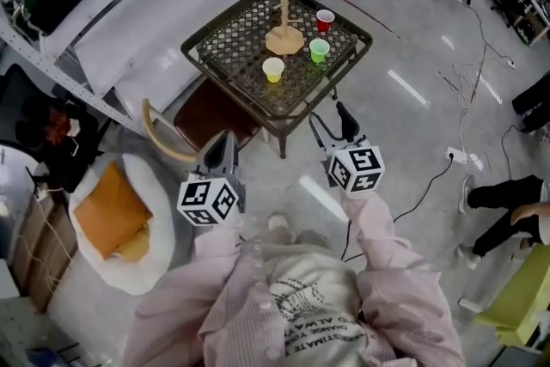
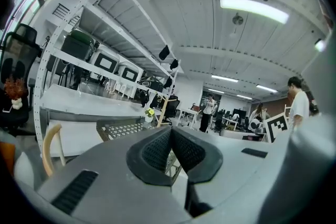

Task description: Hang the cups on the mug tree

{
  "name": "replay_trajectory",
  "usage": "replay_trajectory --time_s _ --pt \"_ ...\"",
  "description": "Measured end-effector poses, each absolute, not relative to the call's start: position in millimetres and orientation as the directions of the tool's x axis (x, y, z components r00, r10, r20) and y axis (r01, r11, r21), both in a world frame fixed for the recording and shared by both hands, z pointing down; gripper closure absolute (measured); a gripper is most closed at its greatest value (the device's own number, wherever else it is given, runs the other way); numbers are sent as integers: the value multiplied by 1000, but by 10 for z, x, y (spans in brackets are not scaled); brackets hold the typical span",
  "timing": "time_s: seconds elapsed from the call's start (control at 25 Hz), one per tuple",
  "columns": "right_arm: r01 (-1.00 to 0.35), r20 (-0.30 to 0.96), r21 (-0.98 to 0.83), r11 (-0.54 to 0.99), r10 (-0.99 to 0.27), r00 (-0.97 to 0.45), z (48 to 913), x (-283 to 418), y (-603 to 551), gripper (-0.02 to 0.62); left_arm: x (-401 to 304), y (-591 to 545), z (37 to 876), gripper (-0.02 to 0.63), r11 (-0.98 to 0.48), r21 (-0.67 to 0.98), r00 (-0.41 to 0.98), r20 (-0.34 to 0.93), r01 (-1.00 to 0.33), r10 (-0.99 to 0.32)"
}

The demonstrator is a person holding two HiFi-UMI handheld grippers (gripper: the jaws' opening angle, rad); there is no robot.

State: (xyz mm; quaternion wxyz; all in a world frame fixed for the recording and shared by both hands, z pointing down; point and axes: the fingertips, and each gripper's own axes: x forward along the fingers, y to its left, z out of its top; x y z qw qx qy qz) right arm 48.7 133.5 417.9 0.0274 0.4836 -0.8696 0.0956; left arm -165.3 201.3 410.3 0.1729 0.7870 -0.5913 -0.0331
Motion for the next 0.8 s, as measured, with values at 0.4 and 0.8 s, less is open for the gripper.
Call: replay_trajectory --time_s 0.4,0.8 --pt "-821 205 -160 547 -796 -570 4509 315 953 330 -1603 1706 4366 607 -228 352 312 203 -908 -928" --pt "-771 262 -167 614 -726 -635 4852 153 166 330 -1679 940 4608 607 -143 386 250 242 -911 -937"
